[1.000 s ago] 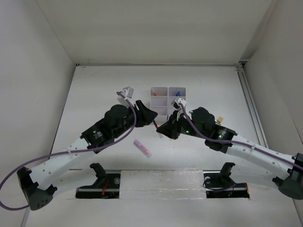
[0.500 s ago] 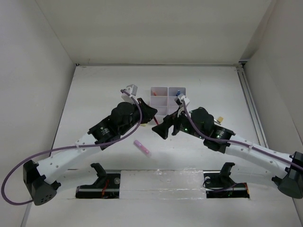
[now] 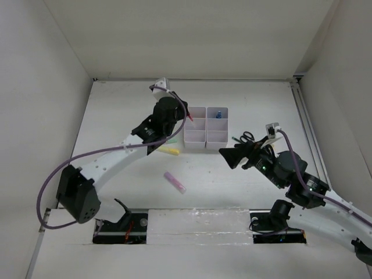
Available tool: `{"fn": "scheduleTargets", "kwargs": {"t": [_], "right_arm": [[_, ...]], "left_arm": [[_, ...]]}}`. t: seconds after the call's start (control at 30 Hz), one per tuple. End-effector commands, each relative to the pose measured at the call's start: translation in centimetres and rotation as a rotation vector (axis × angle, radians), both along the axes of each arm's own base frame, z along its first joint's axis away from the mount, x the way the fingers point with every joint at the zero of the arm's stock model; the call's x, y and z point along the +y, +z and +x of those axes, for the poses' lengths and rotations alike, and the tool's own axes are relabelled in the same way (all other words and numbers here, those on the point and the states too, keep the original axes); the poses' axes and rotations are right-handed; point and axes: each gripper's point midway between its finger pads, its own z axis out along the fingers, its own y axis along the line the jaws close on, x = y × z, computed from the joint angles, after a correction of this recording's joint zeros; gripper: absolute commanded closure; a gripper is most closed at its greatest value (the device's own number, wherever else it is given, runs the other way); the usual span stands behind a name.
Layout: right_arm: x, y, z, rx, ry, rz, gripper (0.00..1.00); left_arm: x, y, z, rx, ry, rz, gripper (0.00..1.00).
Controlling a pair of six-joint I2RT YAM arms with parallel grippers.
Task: Sort the stationery into containers
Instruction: Place the pen in the storage box.
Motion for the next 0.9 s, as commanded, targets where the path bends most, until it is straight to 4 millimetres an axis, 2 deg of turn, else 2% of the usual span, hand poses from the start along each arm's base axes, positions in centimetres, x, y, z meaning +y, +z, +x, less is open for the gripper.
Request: {"fn": "scheduleTargets", "kwargs": {"t": [0.0,0.1,0.13,0.17,0.23,0.4,0.47,0.5,0.67,0.73,0.8,0.83,0.87], "right_arm": [[-1.3,-0.9,-0.8,0.047,-0.022,-0.012,0.00],[-1.9,-1.7,-1.4,0.044,-0.011,-0.006,0.00],[-1.9,-2.0,-1.5,0.053,-0.012,0.002,0.00],[-2.0,-2.2,-1.6,0.053,-0.012,0.002,0.00],[-2.1,-2.5,-1.8,0.050,-0.003,0.007,0.00],[-2.3,-3.3,-2.0,0.069,-0.004,-0.004,0.00],[-2.5,-3.4,-2.1,0.064,-0.003,-0.013,0.00],[-2.6,-3.3,-2.0,0.063,-0.012,-0.013,0.00],[-2.8,-2.9,-1.8,0.051,-0.022,-0.013,0.00],[-2.8,-2.5,-1.9,0.046,-0.022,-0.006,0.00],[-2.9,-2.3,-1.9,0.047,-0.022,-0.007,0.00],[-3.1,-2.4,-2.0,0.047,-0.022,-0.007,0.00],[-3.1,-2.4,-2.0,0.047,-0.022,-0.007,0.00]], "left_arm": [[0.3,1.9,4.1,-0.069,0.042,-0.038,1.00],[-0.9,3.2,6.1,-0.115,0.049,-0.027,1.00],[-1.1,1.7,7.5,-0.092,0.062,-0.007,1.00],[-1.5,2.8,8.3,-0.104,0.053,-0.020,1.00],[-1.6,1.7,9.8,-0.085,0.050,-0.011,1.00],[-2.4,2.2,10.9,-0.101,0.051,-0.023,1.00],[-2.6,1.6,11.1,-0.091,0.050,-0.015,1.00],[-2.7,0.5,11.2,-0.072,0.052,-0.013,1.00],[-3.1,-1.0,11.5,-0.078,0.043,-0.020,1.00],[-3.4,-2.4,11.9,-0.062,0.043,-0.008,1.00],[-3.6,-2.2,11.9,-0.069,0.034,-0.016,1.00],[-3.6,-3.3,11.9,-0.051,0.034,-0.002,1.00],[-3.6,-3.5,11.9,-0.053,0.034,-0.004,1.00]]}}
